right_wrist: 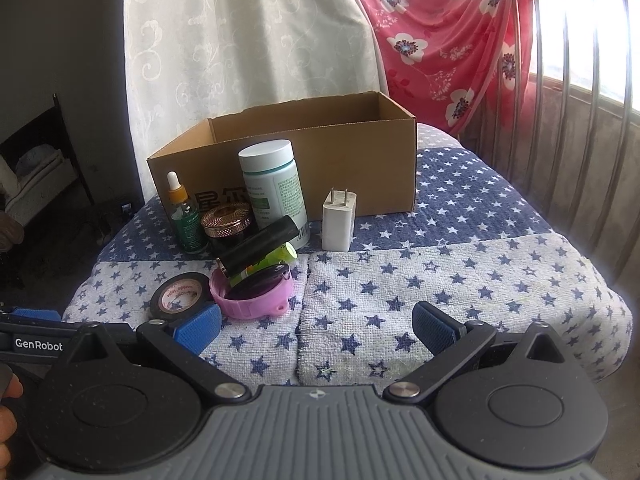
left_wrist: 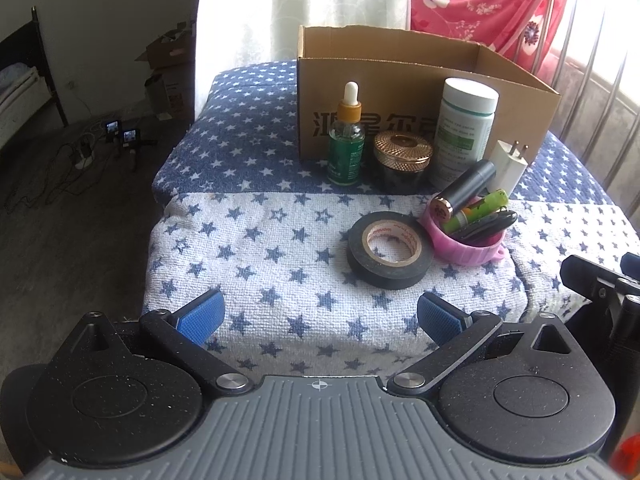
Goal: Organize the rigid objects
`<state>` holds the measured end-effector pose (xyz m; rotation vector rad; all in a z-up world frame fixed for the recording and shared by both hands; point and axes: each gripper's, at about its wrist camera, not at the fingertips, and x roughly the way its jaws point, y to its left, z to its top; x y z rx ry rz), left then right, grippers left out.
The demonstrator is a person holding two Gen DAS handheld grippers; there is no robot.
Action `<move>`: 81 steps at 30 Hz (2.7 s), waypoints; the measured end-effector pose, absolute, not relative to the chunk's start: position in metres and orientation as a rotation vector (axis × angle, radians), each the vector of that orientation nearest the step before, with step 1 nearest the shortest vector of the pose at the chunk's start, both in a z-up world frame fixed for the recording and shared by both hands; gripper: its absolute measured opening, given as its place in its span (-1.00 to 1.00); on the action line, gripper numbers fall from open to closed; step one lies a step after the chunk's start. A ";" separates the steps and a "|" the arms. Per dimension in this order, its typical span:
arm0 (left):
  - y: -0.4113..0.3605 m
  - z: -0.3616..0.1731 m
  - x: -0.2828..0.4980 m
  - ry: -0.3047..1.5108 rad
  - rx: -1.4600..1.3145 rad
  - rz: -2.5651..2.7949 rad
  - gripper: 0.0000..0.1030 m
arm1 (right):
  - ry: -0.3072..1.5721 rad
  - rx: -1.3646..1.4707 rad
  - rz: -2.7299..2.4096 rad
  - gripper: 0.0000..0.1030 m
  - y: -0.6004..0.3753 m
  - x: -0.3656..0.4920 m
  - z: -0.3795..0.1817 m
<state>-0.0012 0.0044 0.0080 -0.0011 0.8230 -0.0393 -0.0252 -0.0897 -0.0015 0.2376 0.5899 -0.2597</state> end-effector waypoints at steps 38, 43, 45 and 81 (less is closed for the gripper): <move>-0.061 0.004 0.107 0.823 0.119 -0.494 -0.17 | 0.491 0.896 0.059 0.09 -0.188 0.074 -0.068; -0.060 0.003 0.112 0.836 0.118 -0.516 -0.27 | 0.514 0.918 0.082 -0.23 -0.187 0.082 -0.076; -0.060 0.004 0.114 0.839 0.117 -0.523 -0.29 | 0.519 0.918 0.078 -0.34 -0.187 0.082 -0.077; 0.002 0.121 0.121 0.610 -0.039 -0.449 -0.48 | 0.399 0.378 0.284 -0.54 -0.102 0.140 0.118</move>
